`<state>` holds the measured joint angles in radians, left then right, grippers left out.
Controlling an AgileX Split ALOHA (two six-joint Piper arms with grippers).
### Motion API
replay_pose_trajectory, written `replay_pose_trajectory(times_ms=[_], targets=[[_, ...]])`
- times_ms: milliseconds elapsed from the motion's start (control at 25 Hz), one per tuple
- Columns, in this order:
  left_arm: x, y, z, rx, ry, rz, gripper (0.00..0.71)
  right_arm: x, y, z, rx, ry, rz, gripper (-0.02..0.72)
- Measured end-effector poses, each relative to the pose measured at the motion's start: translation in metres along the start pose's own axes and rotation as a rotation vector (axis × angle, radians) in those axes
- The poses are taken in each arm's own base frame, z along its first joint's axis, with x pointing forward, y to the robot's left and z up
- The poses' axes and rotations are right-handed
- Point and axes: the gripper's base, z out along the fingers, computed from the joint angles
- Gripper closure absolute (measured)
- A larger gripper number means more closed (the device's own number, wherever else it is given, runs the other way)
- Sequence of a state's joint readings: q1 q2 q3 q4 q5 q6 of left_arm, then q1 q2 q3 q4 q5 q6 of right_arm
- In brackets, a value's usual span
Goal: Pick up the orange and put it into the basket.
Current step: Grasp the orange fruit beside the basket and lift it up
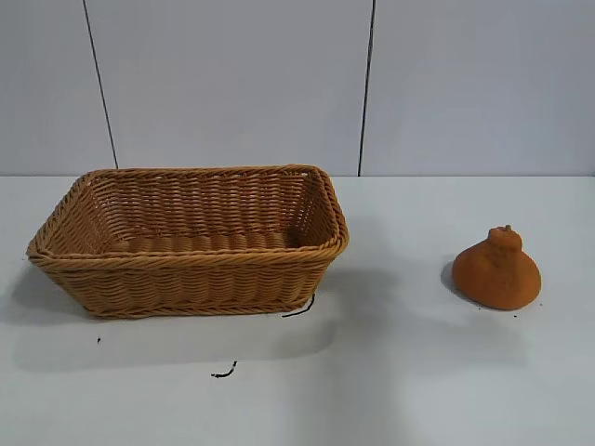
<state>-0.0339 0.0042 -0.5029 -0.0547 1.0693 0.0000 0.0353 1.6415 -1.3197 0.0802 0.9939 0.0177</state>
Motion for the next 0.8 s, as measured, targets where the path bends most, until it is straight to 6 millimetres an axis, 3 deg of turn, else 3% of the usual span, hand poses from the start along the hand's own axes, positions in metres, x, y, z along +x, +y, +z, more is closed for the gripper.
replay_pose_trajectory(times_ms=[120,280,560,800], targets=[[0.000,0.000,0.000,0.000,0.000,0.000,0.071,-0.022,0.003,0.024,-0.032,0.031,0.011,0.030],[0.000,0.000,0.000,0.000,0.000,0.000,0.071,-0.035,0.004,0.059,-0.055,0.101,0.019,0.030],[0.000,0.000,0.000,0.000,0.000,0.000,0.071,-0.028,-0.001,0.118,-0.045,0.246,0.032,0.030],[0.000,0.000,0.000,0.000,0.000,0.000,0.071,-0.021,-0.004,0.157,-0.035,0.303,0.040,0.030]])
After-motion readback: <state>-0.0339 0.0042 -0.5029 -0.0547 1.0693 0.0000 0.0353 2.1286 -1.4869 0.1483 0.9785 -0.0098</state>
